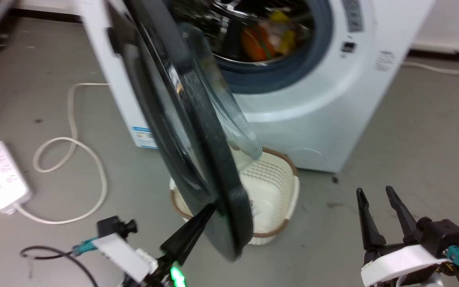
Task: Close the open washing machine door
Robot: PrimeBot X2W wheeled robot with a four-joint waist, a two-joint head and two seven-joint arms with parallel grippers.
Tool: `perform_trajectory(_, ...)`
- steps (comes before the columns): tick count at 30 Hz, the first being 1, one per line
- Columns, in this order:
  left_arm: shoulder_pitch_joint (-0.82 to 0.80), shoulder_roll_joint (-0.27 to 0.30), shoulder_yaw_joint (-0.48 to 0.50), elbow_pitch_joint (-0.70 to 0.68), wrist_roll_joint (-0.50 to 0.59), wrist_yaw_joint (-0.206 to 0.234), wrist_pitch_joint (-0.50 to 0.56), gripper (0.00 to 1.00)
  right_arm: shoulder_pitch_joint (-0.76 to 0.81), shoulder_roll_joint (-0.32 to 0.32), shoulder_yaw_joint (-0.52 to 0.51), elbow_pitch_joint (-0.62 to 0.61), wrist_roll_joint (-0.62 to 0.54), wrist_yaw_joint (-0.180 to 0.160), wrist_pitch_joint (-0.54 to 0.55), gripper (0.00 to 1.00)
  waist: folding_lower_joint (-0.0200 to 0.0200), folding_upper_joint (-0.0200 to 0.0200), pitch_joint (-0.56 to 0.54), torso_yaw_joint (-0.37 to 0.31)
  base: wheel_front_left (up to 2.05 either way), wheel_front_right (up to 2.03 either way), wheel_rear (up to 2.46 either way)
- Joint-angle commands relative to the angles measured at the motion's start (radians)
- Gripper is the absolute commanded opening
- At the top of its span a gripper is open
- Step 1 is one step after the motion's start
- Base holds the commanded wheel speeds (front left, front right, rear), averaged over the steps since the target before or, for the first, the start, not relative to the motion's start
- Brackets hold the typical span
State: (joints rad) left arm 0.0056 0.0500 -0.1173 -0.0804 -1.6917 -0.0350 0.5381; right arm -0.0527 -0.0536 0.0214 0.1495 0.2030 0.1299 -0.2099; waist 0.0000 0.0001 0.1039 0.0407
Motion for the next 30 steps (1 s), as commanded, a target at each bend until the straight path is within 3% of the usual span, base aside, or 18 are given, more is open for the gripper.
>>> perform_trajectory(1,-0.04,0.0,-0.037,0.019,-0.013,-0.018,-0.032,0.0,-0.015,0.002,-0.001,-0.008,-0.002,0.001,0.003,1.0,0.0,-0.0001,0.054,-0.081,0.0,0.0,0.0)
perform_trajectory(8,-0.165,0.0,-0.13,0.096,-0.057,-0.051,-0.151,0.0,-0.046,0.003,-0.011,-0.006,0.01,0.001,-0.007,1.0,0.0,-0.0001,0.112,-0.196,0.0,0.0,0.0)
perform_trajectory(14,-0.372,0.0,-0.201,0.216,-0.095,-0.068,-0.294,0.0,-0.069,0.003,0.001,0.026,0.04,0.001,-0.027,1.0,0.0,-0.0001,0.164,-0.299,0.0,0.0,0.0)
perform_trajectory(22,-0.608,0.0,-0.215,0.399,-0.13,-0.075,-0.461,0.0,-0.102,0.003,0.037,0.06,0.078,0.001,-0.045,1.0,0.0,-0.0001,0.207,-0.373,0.0,0.0,0.0)
perform_trajectory(30,-0.802,0.0,-0.207,0.595,-0.161,-0.088,-0.525,0.0,-0.127,0.003,0.06,0.081,0.095,0.001,-0.051,1.0,0.0,-0.0001,0.229,-0.403,0.0,0.0,0.0)
